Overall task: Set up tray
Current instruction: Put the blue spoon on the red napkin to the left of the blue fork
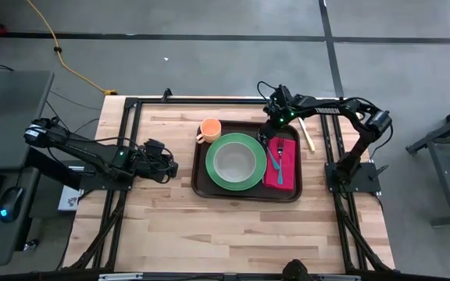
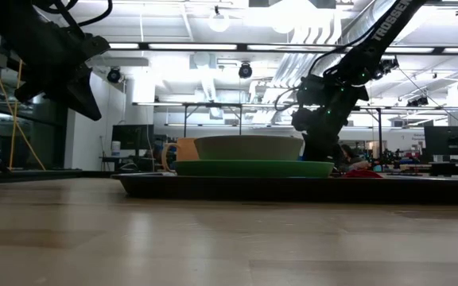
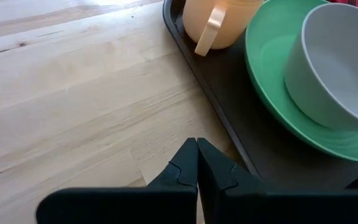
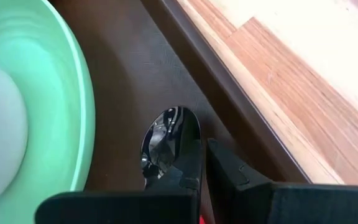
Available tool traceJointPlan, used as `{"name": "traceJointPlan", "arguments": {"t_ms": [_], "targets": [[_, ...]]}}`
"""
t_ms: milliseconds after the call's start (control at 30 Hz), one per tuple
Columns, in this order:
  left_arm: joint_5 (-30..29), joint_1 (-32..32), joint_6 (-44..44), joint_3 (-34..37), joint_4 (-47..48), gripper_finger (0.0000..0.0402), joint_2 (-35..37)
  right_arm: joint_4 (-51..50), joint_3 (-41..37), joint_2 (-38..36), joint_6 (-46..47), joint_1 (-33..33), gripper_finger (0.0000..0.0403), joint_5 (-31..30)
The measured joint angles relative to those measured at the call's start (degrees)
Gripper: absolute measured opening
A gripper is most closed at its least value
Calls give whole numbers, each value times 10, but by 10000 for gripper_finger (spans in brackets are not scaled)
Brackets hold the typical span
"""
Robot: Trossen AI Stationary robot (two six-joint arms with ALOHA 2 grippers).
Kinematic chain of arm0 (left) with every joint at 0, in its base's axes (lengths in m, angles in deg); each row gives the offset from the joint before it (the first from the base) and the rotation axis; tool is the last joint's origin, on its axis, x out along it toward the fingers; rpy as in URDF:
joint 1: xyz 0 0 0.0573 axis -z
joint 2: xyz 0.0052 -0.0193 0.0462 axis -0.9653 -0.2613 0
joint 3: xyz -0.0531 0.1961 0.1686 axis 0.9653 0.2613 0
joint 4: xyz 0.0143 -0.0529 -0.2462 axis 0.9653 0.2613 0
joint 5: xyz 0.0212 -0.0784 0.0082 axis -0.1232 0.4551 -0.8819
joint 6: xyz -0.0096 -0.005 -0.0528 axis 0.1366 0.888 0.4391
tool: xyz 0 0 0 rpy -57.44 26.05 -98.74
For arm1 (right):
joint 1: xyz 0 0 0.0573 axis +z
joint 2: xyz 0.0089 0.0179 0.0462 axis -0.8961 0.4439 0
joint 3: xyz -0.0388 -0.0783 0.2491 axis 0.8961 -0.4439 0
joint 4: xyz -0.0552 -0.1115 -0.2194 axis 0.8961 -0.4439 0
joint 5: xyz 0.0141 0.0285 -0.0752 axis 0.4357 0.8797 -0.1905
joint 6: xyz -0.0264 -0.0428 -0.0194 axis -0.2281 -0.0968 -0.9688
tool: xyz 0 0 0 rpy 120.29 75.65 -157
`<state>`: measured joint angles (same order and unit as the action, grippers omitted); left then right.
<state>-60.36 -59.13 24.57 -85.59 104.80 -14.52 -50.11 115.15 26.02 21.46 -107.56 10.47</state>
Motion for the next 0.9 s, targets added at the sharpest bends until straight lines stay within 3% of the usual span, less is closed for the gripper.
{"name": "traceJointPlan", "arguments": {"t_ms": [400, 700, 900], "targets": [[10, 0, 0, 0, 4, 31, 0, -13, 0, 0, -5, -27, 5, 76], [10, 0, 1, 0, 4, 31, 0, -17, 0, 0, -19, -27, 89, 50], [10, 0, 4, 0, 3, 31, 0, -16, 0, 1, -30, -16, 124, 28]]}}
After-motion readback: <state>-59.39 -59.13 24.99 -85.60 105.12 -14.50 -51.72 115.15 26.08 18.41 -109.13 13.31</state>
